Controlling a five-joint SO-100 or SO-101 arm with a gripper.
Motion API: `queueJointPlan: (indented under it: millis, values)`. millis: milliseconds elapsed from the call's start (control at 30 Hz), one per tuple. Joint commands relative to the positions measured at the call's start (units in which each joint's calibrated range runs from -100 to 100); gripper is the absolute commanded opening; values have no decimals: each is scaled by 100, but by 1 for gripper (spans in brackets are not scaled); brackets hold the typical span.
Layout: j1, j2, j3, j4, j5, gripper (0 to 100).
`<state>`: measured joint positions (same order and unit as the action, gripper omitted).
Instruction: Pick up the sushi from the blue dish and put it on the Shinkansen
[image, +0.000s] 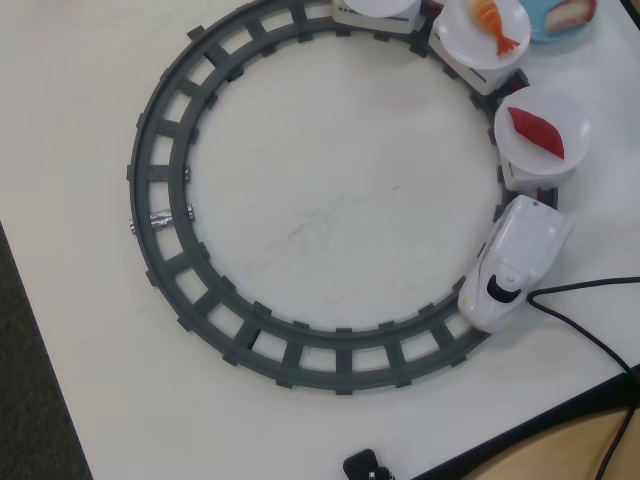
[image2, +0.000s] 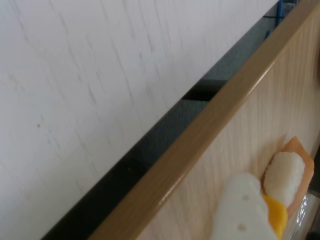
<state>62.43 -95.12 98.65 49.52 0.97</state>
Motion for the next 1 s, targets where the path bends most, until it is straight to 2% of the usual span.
queueJointPlan:
  millis: [0,700,800,967]
  values:
    - [-1,-171,0,84,24,18]
    - [43,-104,-18,42,-23,19]
    - [-1,263,-206,-35,-29,19]
    - [-19,1583,-1382,-403,-34,20]
